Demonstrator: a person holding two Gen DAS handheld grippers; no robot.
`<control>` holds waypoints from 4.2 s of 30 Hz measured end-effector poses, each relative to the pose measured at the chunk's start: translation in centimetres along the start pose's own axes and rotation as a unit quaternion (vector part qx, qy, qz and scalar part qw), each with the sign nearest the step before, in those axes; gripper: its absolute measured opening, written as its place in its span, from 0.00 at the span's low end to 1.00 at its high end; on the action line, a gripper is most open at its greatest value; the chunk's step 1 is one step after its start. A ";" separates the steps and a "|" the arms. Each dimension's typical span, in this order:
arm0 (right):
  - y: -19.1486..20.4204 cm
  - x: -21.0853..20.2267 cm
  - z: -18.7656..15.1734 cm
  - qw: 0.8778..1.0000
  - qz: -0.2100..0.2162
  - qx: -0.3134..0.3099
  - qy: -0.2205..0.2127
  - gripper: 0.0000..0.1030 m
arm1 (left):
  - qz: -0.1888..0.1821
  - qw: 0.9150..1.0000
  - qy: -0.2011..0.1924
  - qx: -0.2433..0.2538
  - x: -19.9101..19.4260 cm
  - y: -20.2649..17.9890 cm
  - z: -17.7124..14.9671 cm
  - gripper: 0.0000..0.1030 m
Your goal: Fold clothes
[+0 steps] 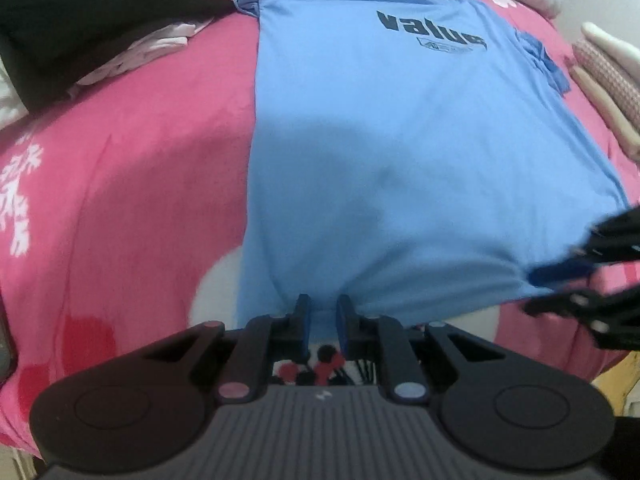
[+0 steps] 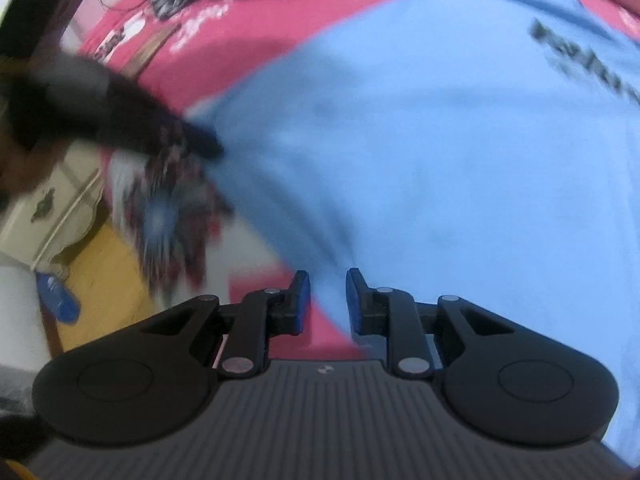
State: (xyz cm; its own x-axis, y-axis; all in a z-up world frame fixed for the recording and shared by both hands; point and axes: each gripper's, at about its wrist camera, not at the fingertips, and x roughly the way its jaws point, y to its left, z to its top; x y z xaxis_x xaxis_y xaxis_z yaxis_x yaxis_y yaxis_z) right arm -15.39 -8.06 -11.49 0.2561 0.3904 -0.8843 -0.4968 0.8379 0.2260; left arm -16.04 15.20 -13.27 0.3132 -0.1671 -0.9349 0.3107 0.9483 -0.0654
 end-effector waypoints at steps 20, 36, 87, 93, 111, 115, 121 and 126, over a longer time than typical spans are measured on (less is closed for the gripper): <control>-18.8 -15.4 -6.3 0.938 -0.134 0.293 -0.126 0.25 | -0.042 0.996 -0.011 0.080 0.8 -11.6 4.1 0.33; -37.8 -8.1 1.2 0.841 -0.126 0.511 -0.130 0.56 | -0.031 0.998 0.016 0.049 3.8 -14.2 3.5 0.35; -18.9 -12.7 -14.5 0.925 -0.028 0.377 -0.032 0.34 | -0.147 0.981 0.037 0.118 1.7 -19.6 6.9 0.35; -16.9 -13.2 -14.3 0.942 -0.057 0.325 -0.057 0.02 | -0.230 0.967 0.066 0.090 3.0 -23.8 8.8 0.40; -8.4 -15.0 -12.0 0.986 -0.116 -0.003 -0.120 0.03 | -0.287 0.934 0.214 0.001 11.5 -29.2 12.2 0.08; -9.2 -15.5 -12.8 0.983 -0.118 0.078 -0.121 0.06 | -0.306 0.927 0.217 -0.010 11.9 -29.2 11.9 0.05; -13.0 -14.9 -14.4 0.956 -0.067 0.259 -0.121 0.52 | -0.326 0.923 0.206 -0.014 11.5 -29.6 11.9 0.03; -14.4 -15.0 -15.8 0.934 -0.019 0.329 -0.138 0.04 | -0.352 0.914 0.200 -0.017 10.8 -30.7 11.9 0.03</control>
State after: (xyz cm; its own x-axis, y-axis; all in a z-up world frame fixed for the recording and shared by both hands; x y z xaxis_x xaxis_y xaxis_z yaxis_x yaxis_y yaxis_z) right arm -25.18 -31.96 -7.96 0.5129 0.3625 -0.7782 0.1105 0.8711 0.4785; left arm -11.54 -18.95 -17.25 -0.3098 -0.6335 -0.7091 0.2790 0.6524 -0.7047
